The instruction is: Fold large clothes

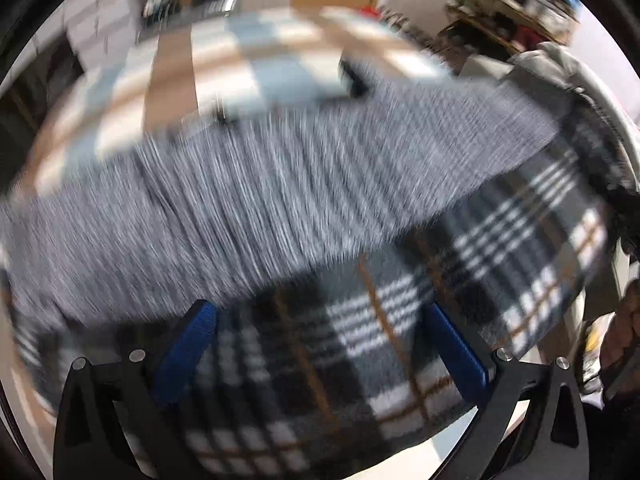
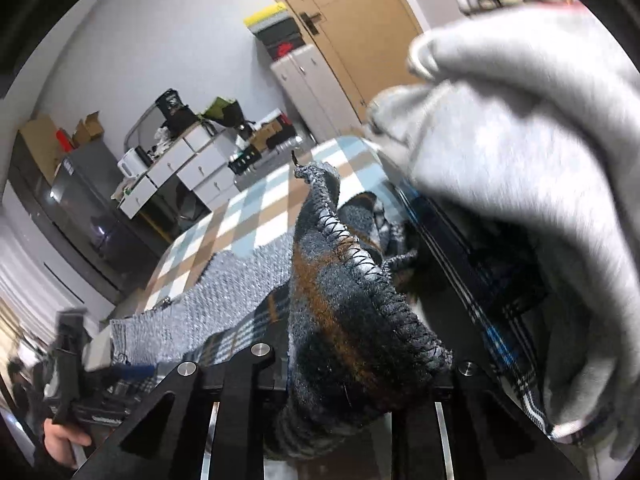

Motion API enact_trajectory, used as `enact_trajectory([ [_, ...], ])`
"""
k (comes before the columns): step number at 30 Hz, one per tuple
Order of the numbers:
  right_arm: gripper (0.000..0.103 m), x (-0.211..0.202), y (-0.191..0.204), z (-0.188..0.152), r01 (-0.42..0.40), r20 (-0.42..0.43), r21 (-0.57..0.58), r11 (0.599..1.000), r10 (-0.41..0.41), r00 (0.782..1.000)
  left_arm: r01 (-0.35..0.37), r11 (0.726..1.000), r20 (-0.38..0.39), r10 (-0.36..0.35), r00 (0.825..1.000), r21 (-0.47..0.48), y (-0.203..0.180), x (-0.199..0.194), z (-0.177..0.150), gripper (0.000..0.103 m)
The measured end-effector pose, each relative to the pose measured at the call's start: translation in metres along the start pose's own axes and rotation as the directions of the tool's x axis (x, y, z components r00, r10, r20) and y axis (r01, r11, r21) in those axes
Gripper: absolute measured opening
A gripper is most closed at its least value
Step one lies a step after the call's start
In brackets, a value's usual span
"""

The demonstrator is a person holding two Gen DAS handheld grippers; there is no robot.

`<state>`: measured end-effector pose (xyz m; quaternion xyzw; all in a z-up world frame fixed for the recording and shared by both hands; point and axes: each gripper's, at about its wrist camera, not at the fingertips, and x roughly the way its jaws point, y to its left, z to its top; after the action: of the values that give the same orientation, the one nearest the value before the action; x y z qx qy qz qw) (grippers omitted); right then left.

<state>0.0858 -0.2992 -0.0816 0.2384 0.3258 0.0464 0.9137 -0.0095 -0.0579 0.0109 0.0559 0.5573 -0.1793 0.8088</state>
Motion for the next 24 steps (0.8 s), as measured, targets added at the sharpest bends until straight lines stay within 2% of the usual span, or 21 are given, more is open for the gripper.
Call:
enact_trajectory([
  [2, 0.019, -0.007, 0.009, 0.001, -0.002, 0.030, -0.029, 1.000, 0.003, 1.000, -0.057, 0.998, 0.046, 0.056, 0.997, 0.013, -0.015, 0.002, -0.005, 0.102],
  [4, 0.019, -0.017, 0.015, 0.002, 0.011, 0.071, -0.053, 0.999, -0.007, 0.997, -0.040, 0.999, 0.046, 0.040, 0.998, -0.005, -0.023, 0.003, -0.004, 0.102],
  [7, 0.019, -0.036, 0.012, 0.006, 0.007, 0.126, -0.021, 1.000, -0.005, 0.992, -0.014, 1.000, 0.035, 0.013, 0.999, 0.016, -0.039, 0.005, -0.003, 0.102],
  [9, 0.019, -0.050, 0.011, 0.007, 0.046, 0.168, 0.008, 0.999, -0.047, 0.985, -0.005, 0.999, 0.031, 0.004, 1.000, 0.050, -0.059, 0.009, -0.002, 0.102],
  [11, 0.019, -0.055, 0.017, 0.009, 0.084, 0.188, -0.025, 0.996, -0.078, 0.979, 0.004, 0.998, 0.032, -0.006, 0.999, 0.063, -0.074, 0.011, -0.001, 0.102],
  [14, 0.019, -0.058, 0.023, 0.017, 0.130, 0.159, -0.081, 0.988, -0.116, 0.981, 0.046, 0.995, 0.028, -0.049, 0.998, 0.084, -0.088, 0.012, 0.006, 0.101],
  [18, 0.019, -0.062, 0.034, 0.030, 0.160, 0.126, -0.112, 0.981, -0.145, 0.981, 0.108, 0.987, -0.006, -0.108, 0.994, 0.117, -0.073, -0.009, 0.002, 0.101],
  [19, 0.019, -0.060, 0.039, 0.030, 0.169, 0.124, -0.128, 0.977, -0.154, 0.980, 0.102, 0.987, -0.003, -0.102, 0.995, 0.124, -0.066, -0.015, 0.001, 0.101],
  [21, 0.019, -0.056, 0.054, 0.027, 0.197, 0.127, -0.174, 0.965, -0.176, 0.976, 0.021, 0.989, 0.046, -0.028, 0.999, 0.149, -0.049, -0.035, -0.005, 0.101],
  [24, 0.019, -0.053, 0.071, 0.023, 0.233, 0.135, -0.223, 0.947, -0.206, 0.969, -0.062, 0.981, 0.131, 0.038, 0.991, 0.184, -0.020, -0.056, -0.017, 0.101],
])
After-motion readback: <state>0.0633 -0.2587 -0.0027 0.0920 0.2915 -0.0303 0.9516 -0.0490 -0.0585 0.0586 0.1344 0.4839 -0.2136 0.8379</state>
